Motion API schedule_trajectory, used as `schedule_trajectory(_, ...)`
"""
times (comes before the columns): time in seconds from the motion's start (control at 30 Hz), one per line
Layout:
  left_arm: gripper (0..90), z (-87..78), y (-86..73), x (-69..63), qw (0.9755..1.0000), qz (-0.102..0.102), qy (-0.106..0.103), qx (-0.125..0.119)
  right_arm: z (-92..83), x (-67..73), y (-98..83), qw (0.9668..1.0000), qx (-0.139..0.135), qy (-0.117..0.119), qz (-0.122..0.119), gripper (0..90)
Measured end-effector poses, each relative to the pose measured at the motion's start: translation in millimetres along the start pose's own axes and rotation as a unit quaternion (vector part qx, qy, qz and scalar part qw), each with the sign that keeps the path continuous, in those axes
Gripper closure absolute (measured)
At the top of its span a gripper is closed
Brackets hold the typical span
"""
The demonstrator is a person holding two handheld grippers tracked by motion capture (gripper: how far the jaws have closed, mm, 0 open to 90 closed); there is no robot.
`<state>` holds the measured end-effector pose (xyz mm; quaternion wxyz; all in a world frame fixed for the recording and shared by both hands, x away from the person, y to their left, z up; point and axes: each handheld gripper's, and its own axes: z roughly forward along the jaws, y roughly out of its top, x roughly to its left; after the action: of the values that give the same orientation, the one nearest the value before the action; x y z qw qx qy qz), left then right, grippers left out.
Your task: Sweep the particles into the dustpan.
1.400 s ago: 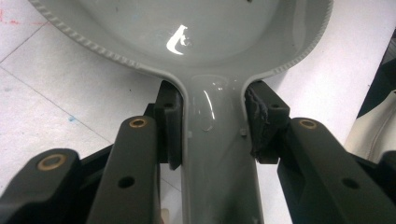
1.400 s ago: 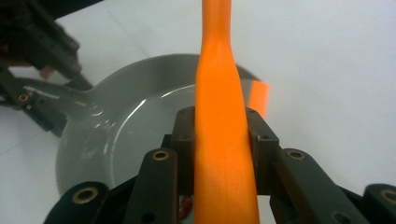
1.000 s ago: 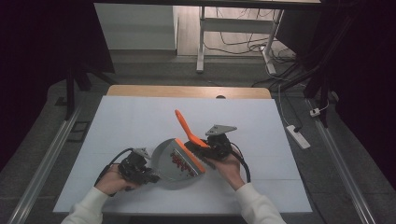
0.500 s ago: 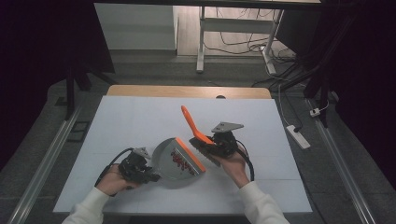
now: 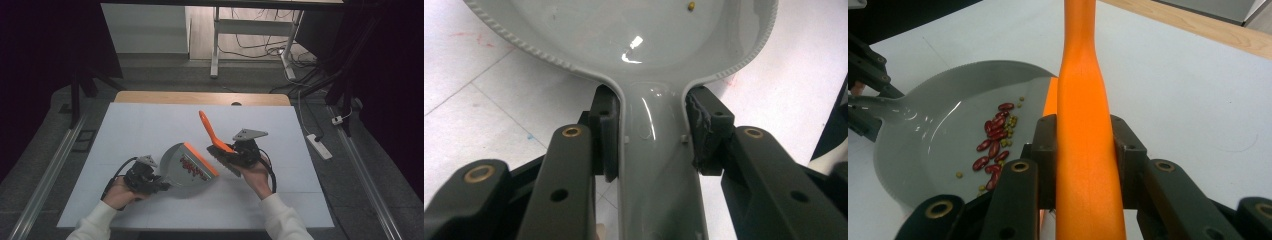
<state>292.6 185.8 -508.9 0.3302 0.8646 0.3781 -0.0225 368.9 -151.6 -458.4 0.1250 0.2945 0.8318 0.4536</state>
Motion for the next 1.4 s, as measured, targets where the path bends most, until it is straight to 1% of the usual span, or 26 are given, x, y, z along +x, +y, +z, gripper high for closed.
schedule_trajectory(0.17,61.1,-3.8,-1.6,0.5,0.9997,-0.016,0.010,-0.014,-6.0,-2.3,0.0,1.0000,-0.003,0.000,-0.002,70.0)
schedule_trajectory(0.33,61.1,-7.4,-3.1,-0.2,0.9992,-0.026,0.016,-0.027,-11.0,-4.0,-1.1,1.0000,-0.002,0.001,-0.003,70.0)
schedule_trajectory(0.57,61.0,-11.5,-4.6,-1.0,0.9982,-0.036,0.018,-0.044,-19.4,-7.6,-2.2,1.0000,-0.005,0.001,-0.006,70.0)
schedule_trajectory(0.63,61.0,-13.0,-5.3,-1.0,0.9979,-0.039,0.020,-0.048,-21.3,-9.2,-2.7,1.0000,-0.005,0.001,-0.002,70.0)
schedule_trajectory(0.7,61.0,-14.3,-6.3,-1.0,0.9972,-0.046,0.024,-0.055,-23.2,-10.7,-3.4,1.0000,-0.004,0.000,-0.001,70.0)
schedule_trajectory(0.73,61.0,-15.0,-6.8,-0.7,0.9971,-0.045,0.027,-0.055,-24.2,-11.1,-3.9,1.0000,-0.004,0.000,0.000,70.0)
schedule_trajectory(0.77,61.0,-15.4,-7.3,-1.2,0.9965,-0.050,0.033,-0.059,-24.8,-11.4,-4.3,1.0000,-0.004,0.001,0.001,70.0)
schedule_trajectory(0.83,61.0,-15.9,-8.1,-1.4,0.9957,-0.056,0.038,-0.064,-26.2,-12.1,-5.3,1.0000,-0.002,0.000,-0.001,70.0)
schedule_trajectory(0.97,60.9,-16.2,-10.3,-1.9,0.9947,-0.063,0.041,-0.070,-26.8,-13.5,-7.2,1.0000,0.002,0.000,0.000,69.9)
schedule_trajectory(1.13,60.9,-18.4,-14.3,-3.8,0.9927,-0.075,0.043,-0.083,-29.2,-14.5,-9.4,1.0000,0.007,0.003,-0.004,69.9)
schedule_trajectory(1.4,60.9,-21.6,-19.4,-5.2,0.9909,-0.084,0.048,-0.094,-34.7,-18.2,-11.9,1.0000,0.005,0.001,-0.002,69.9)
